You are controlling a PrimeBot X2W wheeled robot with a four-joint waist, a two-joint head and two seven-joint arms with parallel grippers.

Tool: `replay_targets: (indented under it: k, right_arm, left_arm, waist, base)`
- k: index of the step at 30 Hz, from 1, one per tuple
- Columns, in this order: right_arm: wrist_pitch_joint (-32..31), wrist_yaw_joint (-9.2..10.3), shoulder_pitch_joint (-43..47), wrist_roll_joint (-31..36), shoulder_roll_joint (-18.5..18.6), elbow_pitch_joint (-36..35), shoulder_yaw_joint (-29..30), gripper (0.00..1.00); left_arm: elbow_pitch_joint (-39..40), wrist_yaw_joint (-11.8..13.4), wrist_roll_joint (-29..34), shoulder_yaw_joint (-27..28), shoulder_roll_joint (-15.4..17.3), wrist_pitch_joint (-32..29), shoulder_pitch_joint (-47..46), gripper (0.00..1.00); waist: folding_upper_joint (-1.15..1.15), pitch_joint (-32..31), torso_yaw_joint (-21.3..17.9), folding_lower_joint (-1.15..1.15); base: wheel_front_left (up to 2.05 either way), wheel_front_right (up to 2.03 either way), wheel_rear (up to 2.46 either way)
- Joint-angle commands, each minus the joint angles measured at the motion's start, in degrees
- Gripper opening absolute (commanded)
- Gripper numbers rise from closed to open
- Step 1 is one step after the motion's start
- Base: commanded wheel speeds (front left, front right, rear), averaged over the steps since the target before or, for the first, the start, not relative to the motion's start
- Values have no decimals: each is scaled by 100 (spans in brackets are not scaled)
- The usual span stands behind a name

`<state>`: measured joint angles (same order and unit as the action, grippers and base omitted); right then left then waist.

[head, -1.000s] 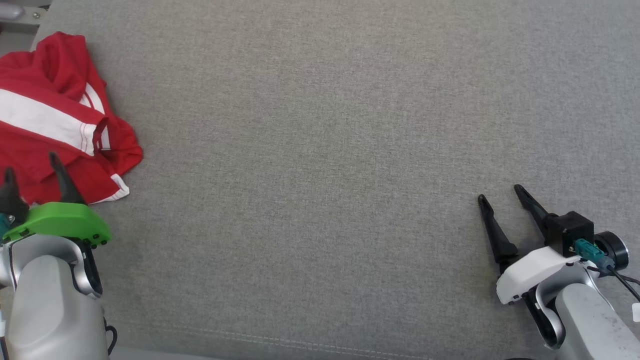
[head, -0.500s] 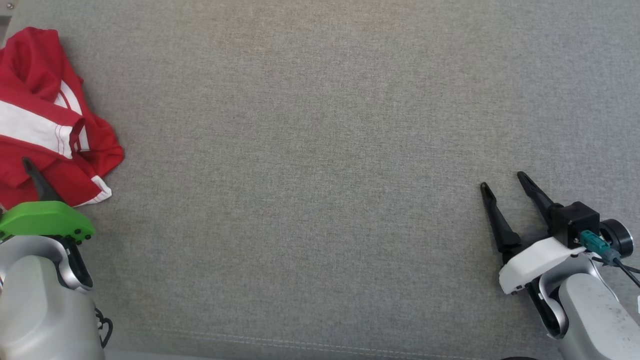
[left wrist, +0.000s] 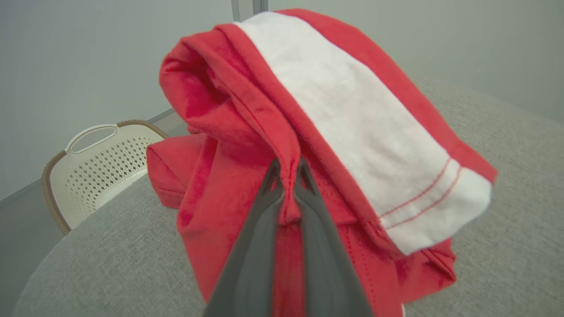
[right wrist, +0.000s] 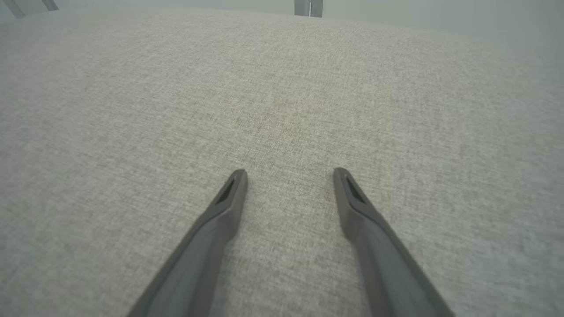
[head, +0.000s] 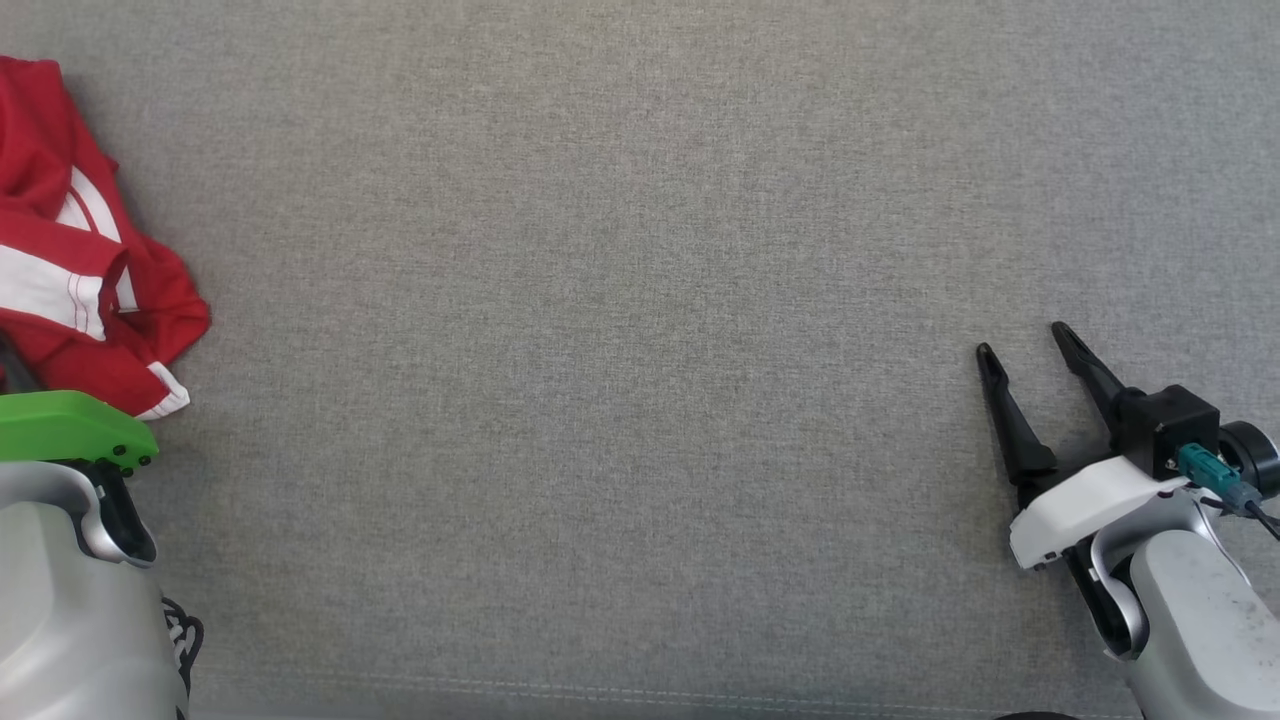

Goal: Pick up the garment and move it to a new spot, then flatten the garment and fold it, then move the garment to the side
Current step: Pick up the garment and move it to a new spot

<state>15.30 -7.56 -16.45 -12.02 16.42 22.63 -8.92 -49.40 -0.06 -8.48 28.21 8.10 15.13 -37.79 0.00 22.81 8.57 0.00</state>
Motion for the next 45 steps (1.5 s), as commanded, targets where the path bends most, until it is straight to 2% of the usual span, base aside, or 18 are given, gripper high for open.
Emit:
replay_targets:
  k: [1, 4, 9, 13, 15, 20, 26, 34, 40, 41, 42, 43, 45]
  right_arm:
    - [-25, 14, 115, -31, -29, 98, 17, 100]
    - [-21, 12, 113, -45, -88, 91, 2, 100]
    - [-19, 12, 105, -64, -274, 113, -37, 100]
    - [-14, 11, 124, -110, -454, 181, -96, 100]
    - [-14, 12, 149, -137, -533, 214, -125, 100]
    - [-14, 11, 187, -208, -726, 279, -159, 100]
    - [-14, 11, 157, -319, -939, 275, -207, 100]
    - [-13, 11, 271, -386, -1113, 285, -186, 100]
    - [-13, 11, 361, -381, -1150, 232, -64, 100]
    - [-13, 11, 364, -376, -1157, 223, -52, 100]
    - [-13, 11, 367, -368, -1168, 220, -38, 100]
    - [-13, 11, 369, -365, -1179, 213, -22, 100]
    - [-13, 11, 363, -368, -1206, 179, 15, 100]
  left_arm:
    - [41, -48, 77, 45, 43, 4, -61, 0]
    - [170, -132, 163, 20, 29, 4, -10, 0]
    - [875, -506, 89, 30, -262, 5, 87, 0]
    - [1489, -670, 111, -330, -483, 4, 281, 0]
    - [1718, -712, 7, -748, -513, 4, 381, 0]
    - [2003, -728, -1021, -2238, -511, 5, 660, 0]
    - [2342, -713, -1857, -3814, -516, 4, 940, 0]
    - [2510, -613, -2908, -5304, -507, 4, 1242, 0]
    - [2750, -664, -3529, -6262, -500, 4, 1138, 0]
    - [2691, -654, -3542, -6344, -497, 4, 1112, 23]
    - [2640, -633, -3569, -6381, -496, 4, 1086, 81]
    - [2625, -616, -3608, -6369, -498, 5, 1059, 100]
    - [2570, -606, -3476, -6290, -501, 4, 1044, 100]
  waist:
    - [0, -67, -21, 0]
    - [0, -139, -39, 0]
    - [0, -385, -100, 0]
    - [0, -586, -197, 0]
    - [0, -676, -274, 0]
    - [0, -820, -604, 0]
    - [0, -950, -1393, 0]
    - [0, -1054, -2632, 0]
    - [0, -1004, -3016, 0]
    - [0, -996, -3025, 0]
    - [0, -985, -3028, 0]
    - [0, -971, -3015, 0]
    - [0, -958, -2866, 0]
  base:
    - [0, 0, 0]
    - [0, 0, 0]
    - [0, 0, 0]
    - [0, 0, 0]
    - [0, 0, 0]
    - [0, 0, 0]
    - [0, 0, 0]
    - [0, 0, 0]
    - [0, 0, 0]
    - [0, 0, 0]
    - [0, 0, 0]
    - [0, 0, 0]
    - [0, 0, 0]
